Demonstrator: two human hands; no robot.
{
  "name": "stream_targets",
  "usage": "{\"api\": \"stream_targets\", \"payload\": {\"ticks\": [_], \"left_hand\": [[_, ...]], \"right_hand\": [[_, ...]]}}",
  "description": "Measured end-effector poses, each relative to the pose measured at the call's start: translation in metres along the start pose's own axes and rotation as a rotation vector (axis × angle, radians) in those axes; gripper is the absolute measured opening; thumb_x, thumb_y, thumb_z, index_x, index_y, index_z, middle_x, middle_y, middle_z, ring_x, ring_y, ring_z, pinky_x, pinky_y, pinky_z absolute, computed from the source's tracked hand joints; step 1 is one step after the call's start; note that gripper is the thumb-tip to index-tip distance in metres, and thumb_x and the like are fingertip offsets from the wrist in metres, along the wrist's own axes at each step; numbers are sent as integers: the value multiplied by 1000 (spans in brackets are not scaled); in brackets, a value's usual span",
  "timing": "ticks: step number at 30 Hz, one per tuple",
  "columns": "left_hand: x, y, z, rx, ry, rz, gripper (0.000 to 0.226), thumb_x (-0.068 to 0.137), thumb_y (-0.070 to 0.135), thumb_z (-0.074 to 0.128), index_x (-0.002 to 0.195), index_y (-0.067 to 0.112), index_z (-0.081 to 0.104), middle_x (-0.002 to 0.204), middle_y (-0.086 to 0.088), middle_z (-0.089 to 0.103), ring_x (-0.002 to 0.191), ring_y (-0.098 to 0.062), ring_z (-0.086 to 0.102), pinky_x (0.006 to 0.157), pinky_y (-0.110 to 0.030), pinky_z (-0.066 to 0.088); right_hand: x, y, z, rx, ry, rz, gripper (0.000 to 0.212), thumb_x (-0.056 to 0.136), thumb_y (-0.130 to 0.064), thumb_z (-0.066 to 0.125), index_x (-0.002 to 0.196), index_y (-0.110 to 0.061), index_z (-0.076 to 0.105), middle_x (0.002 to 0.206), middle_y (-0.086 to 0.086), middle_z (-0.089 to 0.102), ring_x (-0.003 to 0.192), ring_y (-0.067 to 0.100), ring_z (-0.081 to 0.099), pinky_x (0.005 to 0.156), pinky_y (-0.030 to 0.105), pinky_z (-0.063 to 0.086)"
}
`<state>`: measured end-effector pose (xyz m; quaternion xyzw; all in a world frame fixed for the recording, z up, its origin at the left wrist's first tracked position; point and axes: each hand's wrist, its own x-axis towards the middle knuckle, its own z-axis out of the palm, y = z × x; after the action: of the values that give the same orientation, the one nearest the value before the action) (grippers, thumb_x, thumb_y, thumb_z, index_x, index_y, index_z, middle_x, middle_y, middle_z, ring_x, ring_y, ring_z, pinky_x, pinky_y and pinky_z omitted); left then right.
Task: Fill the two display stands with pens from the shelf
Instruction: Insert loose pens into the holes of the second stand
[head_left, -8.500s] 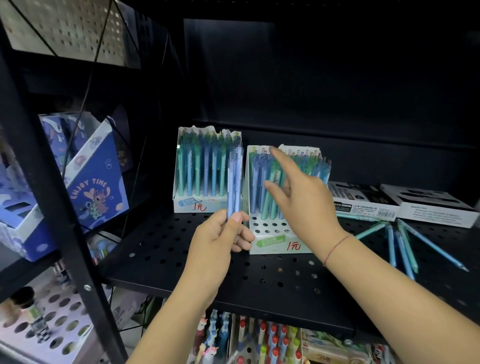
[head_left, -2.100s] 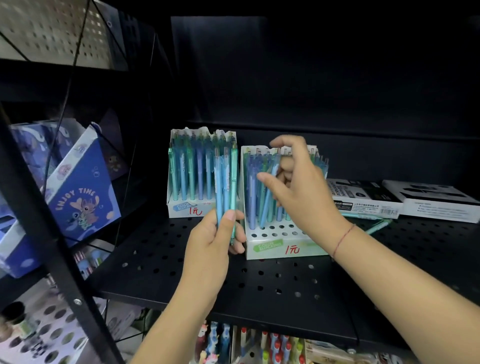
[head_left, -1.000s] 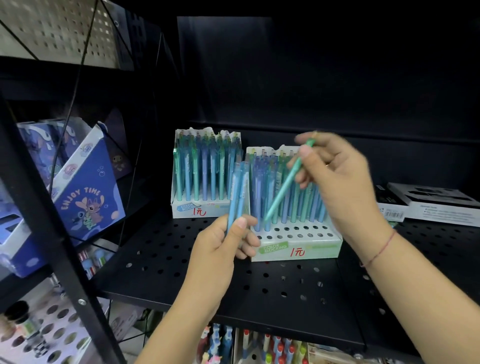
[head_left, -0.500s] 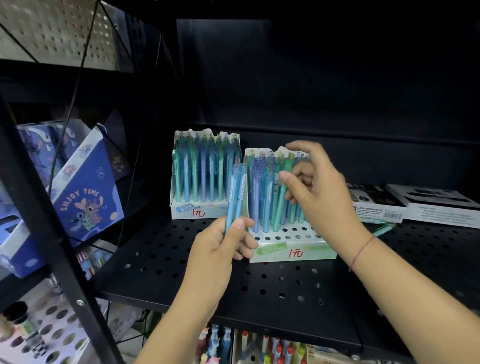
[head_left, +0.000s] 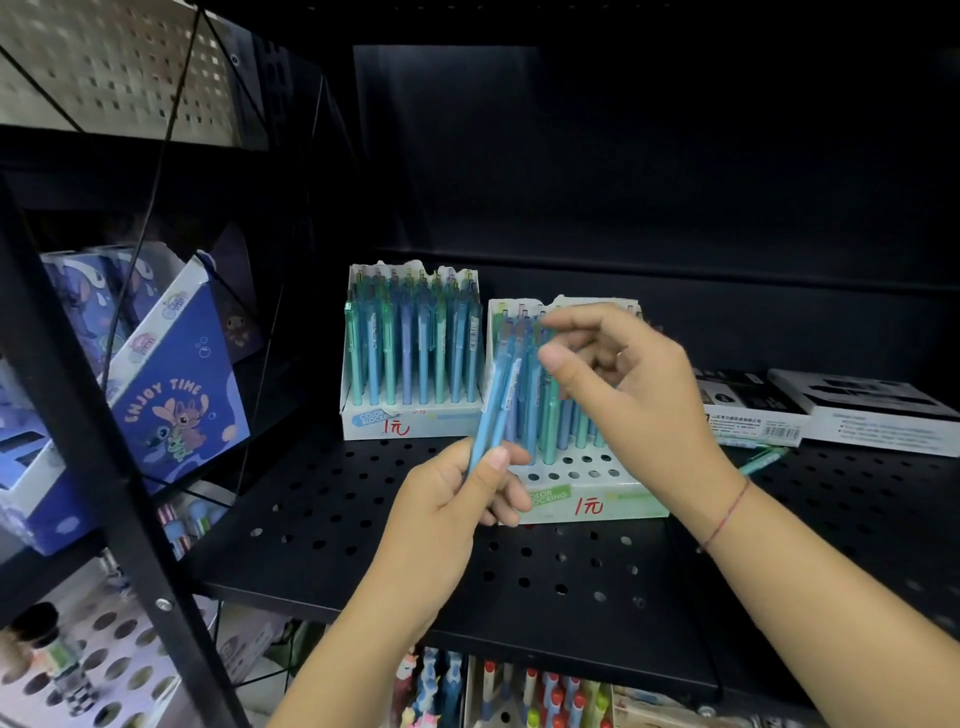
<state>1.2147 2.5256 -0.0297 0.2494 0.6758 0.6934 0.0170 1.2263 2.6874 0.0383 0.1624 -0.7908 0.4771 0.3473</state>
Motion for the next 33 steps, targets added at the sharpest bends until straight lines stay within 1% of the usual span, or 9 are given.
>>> {"api": "stream_targets", "payload": {"ticks": [4,6,9,14,17,20,24,28,33], "left_hand": [[0,1,1,21,-37,3,25,96,28,46,94,20,70,73,-2,70,66,-11,62,67,-19,47],[0,0,1,18,-37,2,25,97,27,46,97,20,70,74,-4,70,66,-11,62,67,-19,47],[0,0,1,16,-39,-4,25,97,27,46,99,21,70,75,-4,70,66,-11,62,67,-18,47],[0,2,2,17,-51,-1,26,95,28,47,97,19,70,72,-2,69,63,-10,60,65,-19,47],[0,1,2,-5,-42,-10,25,96,26,46,100,18,70,79,-3,73,67,-11,63,65,-20,48],[1,-1,0,-38,31,-16,26,97,23,45,102,15,69,85,-3,74,72,-14,66,68,-21,50],[2,-3,-3,-65,124,-15,26,99,23,43,104,19,68,81,-4,74,73,-13,66,70,-22,51],[2,-3,-1,-61,132,-13,26,99,23,42,103,21,68,78,-4,73,70,-12,64,68,-21,51],[2,-3,-1,-56,138,-16,26,100,23,42,104,21,68,77,-4,72,70,-12,64,68,-22,51]], "right_hand": [[-2,-5,6,180,-174,94,24,90,-15,62,110,-28,62,77,-4,68,62,10,63,56,20,48],[-2,-5,7,206,-184,87,26,91,-9,61,108,-29,61,74,-4,67,64,11,63,58,22,50],[-2,-5,6,231,-187,88,29,92,-5,59,115,-22,58,75,-4,65,70,13,64,64,24,51],[-5,-7,9,197,-230,79,30,93,-9,57,121,-21,58,77,-4,63,70,10,61,67,16,47],[-2,-8,6,202,-166,70,31,94,-7,56,121,-22,56,75,-4,67,67,10,60,62,20,49],[7,-6,-8,241,29,95,34,93,-6,55,121,-25,51,82,4,71,69,11,62,63,21,51],[14,3,-28,19,192,44,28,95,-11,55,118,-24,46,81,1,71,69,8,62,67,25,52],[12,8,-29,-159,153,9,27,95,-16,55,117,-28,45,79,0,69,71,18,62,74,45,54],[9,10,-21,-259,53,1,29,95,-17,55,117,-31,43,76,-4,68,68,11,59,72,38,53]]}}
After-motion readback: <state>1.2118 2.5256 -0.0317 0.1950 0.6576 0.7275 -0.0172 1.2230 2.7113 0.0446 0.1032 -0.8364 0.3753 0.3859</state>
